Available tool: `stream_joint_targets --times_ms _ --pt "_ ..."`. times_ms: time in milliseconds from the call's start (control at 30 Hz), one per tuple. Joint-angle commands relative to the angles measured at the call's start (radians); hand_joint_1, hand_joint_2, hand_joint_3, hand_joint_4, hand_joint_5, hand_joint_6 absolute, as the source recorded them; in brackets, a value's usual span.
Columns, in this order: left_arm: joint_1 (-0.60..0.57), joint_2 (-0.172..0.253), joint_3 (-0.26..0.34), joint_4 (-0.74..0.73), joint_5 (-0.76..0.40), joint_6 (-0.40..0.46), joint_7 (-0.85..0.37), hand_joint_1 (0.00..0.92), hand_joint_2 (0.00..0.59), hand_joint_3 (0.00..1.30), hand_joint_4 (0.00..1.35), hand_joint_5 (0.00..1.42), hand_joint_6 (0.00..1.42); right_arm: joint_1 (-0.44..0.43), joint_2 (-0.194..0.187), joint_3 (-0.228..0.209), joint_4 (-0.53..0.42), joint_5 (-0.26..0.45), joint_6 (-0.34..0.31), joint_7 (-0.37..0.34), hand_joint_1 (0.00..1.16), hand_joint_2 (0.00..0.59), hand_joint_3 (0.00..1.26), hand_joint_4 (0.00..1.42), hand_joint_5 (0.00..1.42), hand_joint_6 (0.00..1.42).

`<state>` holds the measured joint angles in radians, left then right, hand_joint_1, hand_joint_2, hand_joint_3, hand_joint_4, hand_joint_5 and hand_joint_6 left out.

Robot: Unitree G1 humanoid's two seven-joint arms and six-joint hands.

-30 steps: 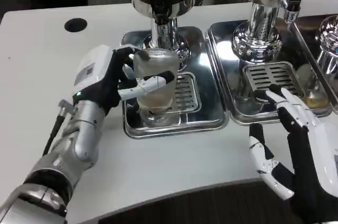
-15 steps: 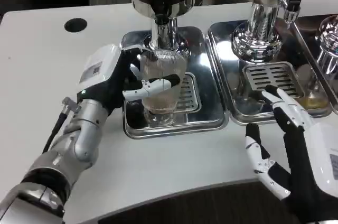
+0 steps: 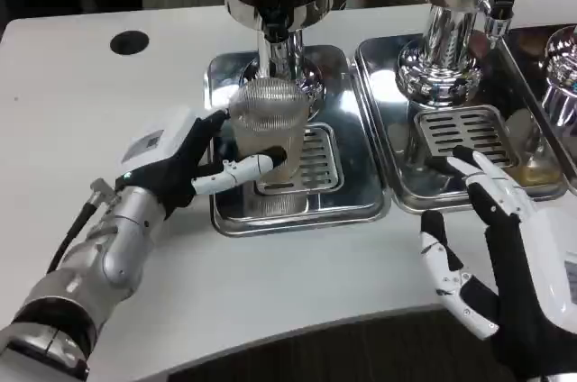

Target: Grasp the cup under the faucet to collect the drink, then remove the cup.

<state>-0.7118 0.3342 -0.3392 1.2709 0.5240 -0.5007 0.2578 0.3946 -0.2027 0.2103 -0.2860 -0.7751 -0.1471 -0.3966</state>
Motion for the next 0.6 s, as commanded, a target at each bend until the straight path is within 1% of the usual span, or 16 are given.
stream_joint_targets --times_ms 33,133,233,333,433,533,600 --pt "0.009 0.019 0.001 -0.008 0.000 -0.003 -0.005 0.112 0.078 0.18 0.10 0.17 0.31 0.000 -0.005 -0.007 -0.017 0.013 -0.017 0.008 0.37 0.479 0.28 0.14 0.16 0.23" --pt "0.011 0.027 0.007 -0.019 -0.003 -0.017 0.002 0.124 0.080 0.18 0.10 0.17 0.32 -0.001 -0.006 -0.004 -0.014 0.014 -0.018 0.010 0.37 0.479 0.28 0.14 0.16 0.23" --pt "0.017 0.045 0.017 -0.042 -0.012 -0.047 0.003 0.123 0.081 0.17 0.10 0.17 0.32 -0.003 -0.004 -0.005 -0.009 0.020 -0.019 0.008 0.37 0.479 0.28 0.14 0.16 0.23" --pt "0.050 0.094 0.046 -0.112 -0.035 -0.120 0.005 0.120 0.081 0.17 0.10 0.17 0.31 -0.009 -0.004 0.001 -0.005 0.014 -0.022 0.005 0.37 0.479 0.28 0.14 0.16 0.24" --pt "0.102 0.154 0.090 -0.208 -0.076 -0.189 -0.030 0.103 0.079 0.17 0.10 0.18 0.33 -0.017 -0.002 0.002 0.006 0.022 -0.026 0.007 0.37 0.479 0.28 0.14 0.16 0.24" --pt "0.138 0.195 0.128 -0.287 -0.124 -0.224 -0.080 0.084 0.077 0.18 0.12 0.22 0.38 -0.028 -0.002 0.004 0.014 0.021 -0.027 0.010 0.37 0.479 0.28 0.14 0.16 0.24" --pt "0.157 0.216 0.152 -0.336 -0.155 -0.234 -0.118 0.083 0.079 0.20 0.14 0.27 0.45 -0.032 -0.003 0.005 0.018 0.024 -0.028 0.012 0.37 0.479 0.28 0.14 0.16 0.24"
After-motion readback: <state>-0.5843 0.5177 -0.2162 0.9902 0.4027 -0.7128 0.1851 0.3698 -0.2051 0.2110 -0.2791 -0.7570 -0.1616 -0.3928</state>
